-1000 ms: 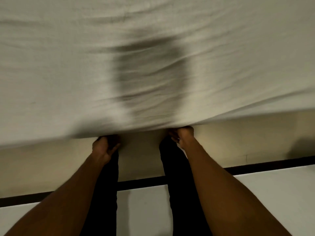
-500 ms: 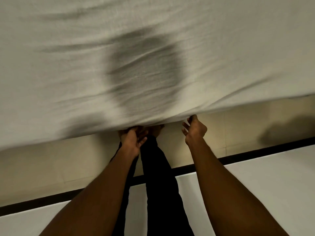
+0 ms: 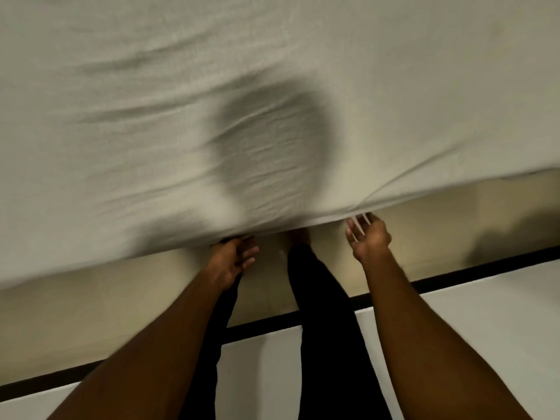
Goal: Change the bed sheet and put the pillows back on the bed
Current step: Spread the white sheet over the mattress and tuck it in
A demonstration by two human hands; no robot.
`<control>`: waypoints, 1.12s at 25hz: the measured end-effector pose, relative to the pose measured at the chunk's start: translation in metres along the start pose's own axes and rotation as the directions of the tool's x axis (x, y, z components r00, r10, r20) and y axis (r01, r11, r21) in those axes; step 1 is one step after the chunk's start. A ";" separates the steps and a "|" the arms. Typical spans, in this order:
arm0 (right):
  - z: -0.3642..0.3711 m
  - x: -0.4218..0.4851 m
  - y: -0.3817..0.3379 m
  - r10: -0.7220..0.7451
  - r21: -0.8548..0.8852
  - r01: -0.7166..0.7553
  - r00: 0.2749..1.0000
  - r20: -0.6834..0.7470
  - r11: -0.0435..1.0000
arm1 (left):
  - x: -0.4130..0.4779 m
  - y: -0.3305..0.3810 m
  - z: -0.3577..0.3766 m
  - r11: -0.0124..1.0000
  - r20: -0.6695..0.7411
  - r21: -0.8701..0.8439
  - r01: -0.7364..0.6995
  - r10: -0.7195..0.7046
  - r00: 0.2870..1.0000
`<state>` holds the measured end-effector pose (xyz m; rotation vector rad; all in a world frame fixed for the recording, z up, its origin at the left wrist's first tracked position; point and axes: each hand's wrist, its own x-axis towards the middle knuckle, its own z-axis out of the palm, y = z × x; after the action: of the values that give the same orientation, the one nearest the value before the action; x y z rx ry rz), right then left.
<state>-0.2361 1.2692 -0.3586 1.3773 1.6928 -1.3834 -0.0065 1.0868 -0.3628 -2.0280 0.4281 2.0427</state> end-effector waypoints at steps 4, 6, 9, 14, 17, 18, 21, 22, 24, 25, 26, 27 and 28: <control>-0.019 0.028 -0.081 -0.076 0.060 0.079 0.996 -0.047 0.995 | -0.005 -0.012 0.037 0.998 0.044 -0.054 -0.010 0.012 0.999; -0.022 0.048 -0.111 -0.089 0.023 0.093 0.990 -0.113 0.995 | 0.004 -0.022 0.062 0.995 0.062 -0.093 -0.026 0.032 0.998; -0.035 0.065 -0.127 -0.108 -0.039 0.104 0.986 -0.124 0.994 | 0.009 -0.039 0.108 0.991 0.059 -0.128 -0.026 0.034 0.998; -0.058 0.098 -0.138 -0.192 -0.278 0.151 0.973 -0.127 0.949 | 0.025 -0.065 0.184 0.976 -0.008 -0.201 -0.086 0.086 0.996; -0.053 0.110 -0.144 -0.204 -0.306 0.181 0.978 -0.045 0.935 | 0.035 -0.072 0.208 0.971 -0.020 -0.219 -0.097 0.095 0.995; -0.056 0.113 -0.142 -0.159 -0.286 0.150 0.987 -0.011 0.946 | 0.036 -0.073 0.212 0.967 -0.029 -0.234 -0.097 0.093 0.995; -0.075 0.117 -0.145 0.075 -0.144 -0.054 0.986 0.146 0.988 | 0.033 -0.071 0.209 0.921 -0.058 -0.374 -0.109 0.095 0.994; -0.078 0.118 -0.149 0.115 -0.120 -0.094 0.977 0.178 0.988 | 0.032 -0.068 0.203 0.896 -0.084 -0.427 -0.127 0.100 0.991; -0.072 0.123 -0.154 0.150 -0.141 -0.117 0.958 0.245 0.983 | 0.031 -0.059 0.188 0.862 -0.136 -0.477 -0.173 0.122 0.983; -0.067 0.125 -0.153 0.160 -0.185 -0.113 0.952 0.262 0.976 | 0.032 -0.056 0.180 0.859 -0.162 -0.473 -0.195 0.133 0.978; -0.061 0.125 -0.149 0.174 -0.233 -0.110 0.945 0.278 0.966 | 0.034 -0.055 0.170 0.863 -0.205 -0.456 -0.215 0.134 0.970; -0.057 0.125 -0.145 0.196 -0.276 -0.112 0.935 0.296 0.954 | 0.038 -0.054 0.159 0.861 -0.246 -0.454 -0.230 0.127 0.961; -0.053 0.125 -0.138 0.226 -0.327 -0.119 0.923 0.311 0.938 | 0.041 -0.052 0.149 0.857 -0.283 -0.456 -0.239 0.115 0.952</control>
<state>-0.3949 1.3714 -0.4005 1.0172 1.4387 -1.1299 -0.1267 1.1878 -0.4062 -2.6495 0.1507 2.1799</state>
